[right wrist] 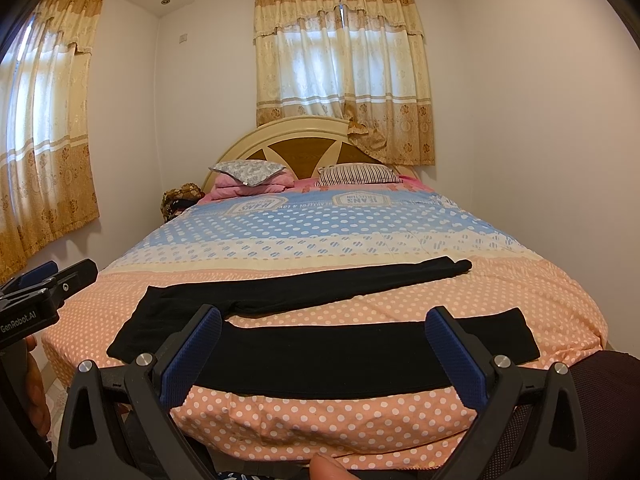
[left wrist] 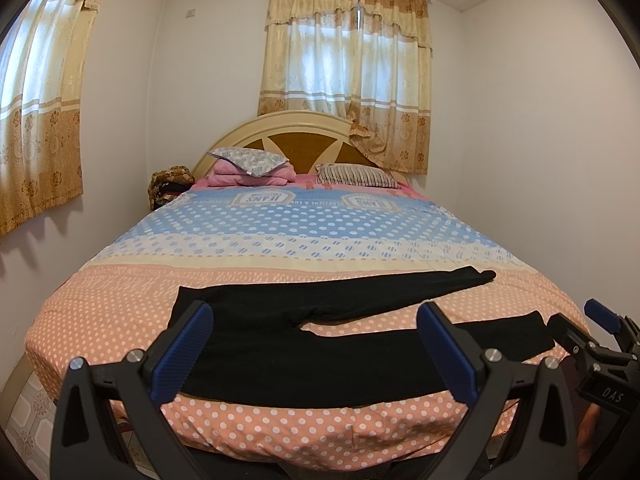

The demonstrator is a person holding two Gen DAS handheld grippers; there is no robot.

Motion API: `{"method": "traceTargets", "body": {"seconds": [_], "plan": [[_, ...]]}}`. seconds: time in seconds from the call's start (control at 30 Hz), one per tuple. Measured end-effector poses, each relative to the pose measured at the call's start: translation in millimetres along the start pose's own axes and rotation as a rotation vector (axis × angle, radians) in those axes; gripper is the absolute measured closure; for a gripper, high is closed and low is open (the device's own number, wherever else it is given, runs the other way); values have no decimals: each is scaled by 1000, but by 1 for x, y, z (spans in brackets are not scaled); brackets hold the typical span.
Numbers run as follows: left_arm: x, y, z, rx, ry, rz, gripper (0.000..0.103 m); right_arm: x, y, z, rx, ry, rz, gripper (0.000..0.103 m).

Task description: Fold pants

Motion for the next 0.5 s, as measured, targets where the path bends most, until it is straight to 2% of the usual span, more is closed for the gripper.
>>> {"method": "traceTargets", "body": {"seconds": [0.5], "plan": [[5, 1, -6, -2, 19, 2, 0, 5, -3, -1, -1, 16, -4, 1]]}}
Point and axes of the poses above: each gripper's, at about its wrist camera, not at the fingertips, and x roughly the way its jaws point, y to its left, z to its top, the point moved 4 cm from there along x, roughly the way its jaws point, and after that the axes turned 1 degree about -z, right-handed, at the moved point
